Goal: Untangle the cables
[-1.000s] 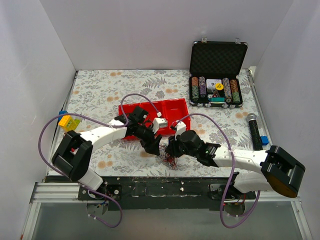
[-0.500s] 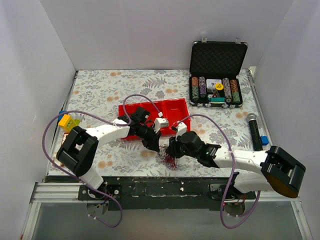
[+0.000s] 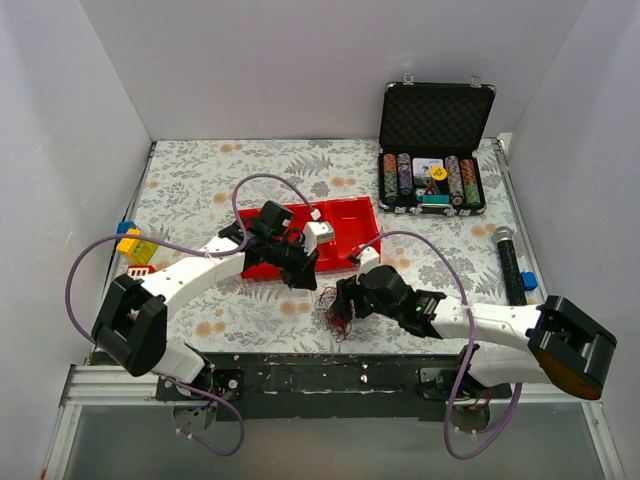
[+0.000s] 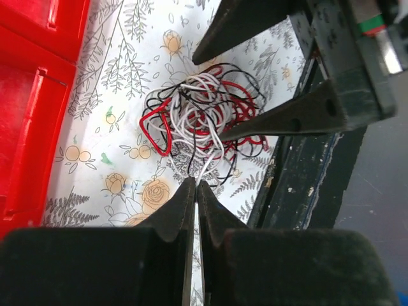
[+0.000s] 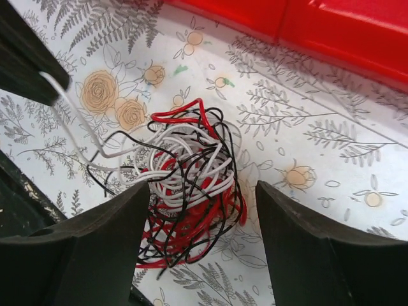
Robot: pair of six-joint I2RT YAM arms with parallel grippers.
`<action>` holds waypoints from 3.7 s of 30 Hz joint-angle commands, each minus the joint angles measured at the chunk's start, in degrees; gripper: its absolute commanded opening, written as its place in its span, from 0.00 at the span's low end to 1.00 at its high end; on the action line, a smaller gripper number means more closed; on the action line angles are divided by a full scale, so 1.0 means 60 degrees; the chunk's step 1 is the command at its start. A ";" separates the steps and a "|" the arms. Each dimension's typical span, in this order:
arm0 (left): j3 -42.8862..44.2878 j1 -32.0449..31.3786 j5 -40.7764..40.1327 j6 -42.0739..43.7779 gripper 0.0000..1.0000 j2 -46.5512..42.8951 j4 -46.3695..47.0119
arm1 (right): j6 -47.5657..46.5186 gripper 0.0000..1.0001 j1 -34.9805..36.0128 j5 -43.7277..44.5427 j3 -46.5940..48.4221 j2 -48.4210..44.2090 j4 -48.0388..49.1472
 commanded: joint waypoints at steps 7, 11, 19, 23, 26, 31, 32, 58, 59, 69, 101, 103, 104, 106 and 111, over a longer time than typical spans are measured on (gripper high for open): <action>0.1741 -0.0023 -0.0474 -0.0246 0.00 -0.1605 -0.1918 | -0.0962 0.85 0.0054 0.1223 0.0033 -0.2735 -0.0368; 0.1977 -0.0081 -0.0547 -0.0583 0.00 -0.1678 -0.1978 | -0.1694 0.87 0.0346 0.0549 -0.0260 -0.3395 0.0539; 0.2474 -0.0447 -0.0884 -0.0862 0.00 -0.1708 -0.2182 | -0.2429 0.80 0.1299 0.0533 0.0075 -0.3192 0.1727; 0.2724 -0.0653 -0.1206 -0.0994 0.00 -0.1708 -0.2256 | -0.2194 0.70 0.1372 -0.0285 0.0106 -0.3059 0.2327; 0.2827 -0.0741 -0.1309 -0.1052 0.00 -0.1737 -0.2344 | -0.2194 0.69 0.1533 -0.0433 -0.0026 -0.3030 0.2868; 0.2842 -0.0799 -0.1411 -0.0965 0.00 -0.1781 -0.2490 | -0.2442 0.66 0.1825 -0.0580 0.0208 -0.3001 0.3119; 0.2827 -0.0785 -0.1426 -0.0950 0.00 -0.1781 -0.2490 | -0.2515 0.66 0.1942 -0.0565 0.0266 -0.3015 0.3090; 0.3441 -0.0946 -0.1324 -0.0891 0.01 -0.2089 -0.3090 | -0.4743 0.56 0.2222 0.0856 0.0296 -0.0322 0.6003; 0.3500 -0.0946 -0.1251 -0.0920 0.01 -0.2089 -0.3134 | -0.4699 0.54 0.2178 0.0885 0.0354 -0.0190 0.6164; 0.3735 -0.0946 -0.1104 -0.0994 0.01 -0.2001 -0.3515 | -0.4845 0.42 0.2119 0.1016 0.1043 0.0368 0.6883; 1.1239 -0.0946 -0.3472 -0.0907 0.00 -0.1338 -0.1708 | -0.1843 0.32 0.2017 0.0665 -0.1681 0.1746 0.5947; 1.0506 -0.0960 -0.4279 -0.0746 0.00 -0.1910 -0.0286 | -0.1638 0.32 0.2002 0.0680 -0.1812 0.1745 0.5888; 1.0213 -0.0961 -0.4587 -0.0600 0.00 -0.2087 0.0258 | -0.1536 0.33 0.2002 0.0738 -0.1857 0.1731 0.5859; 1.0063 -0.0946 -0.5232 -0.0438 0.00 -0.2323 0.1124 | -0.1389 0.36 0.2002 0.0797 -0.1959 0.1687 0.5829; 1.0532 -0.0960 -0.6083 0.0045 0.00 -0.2382 0.2166 | -0.1242 0.42 0.2002 0.0958 -0.2004 0.1511 0.5551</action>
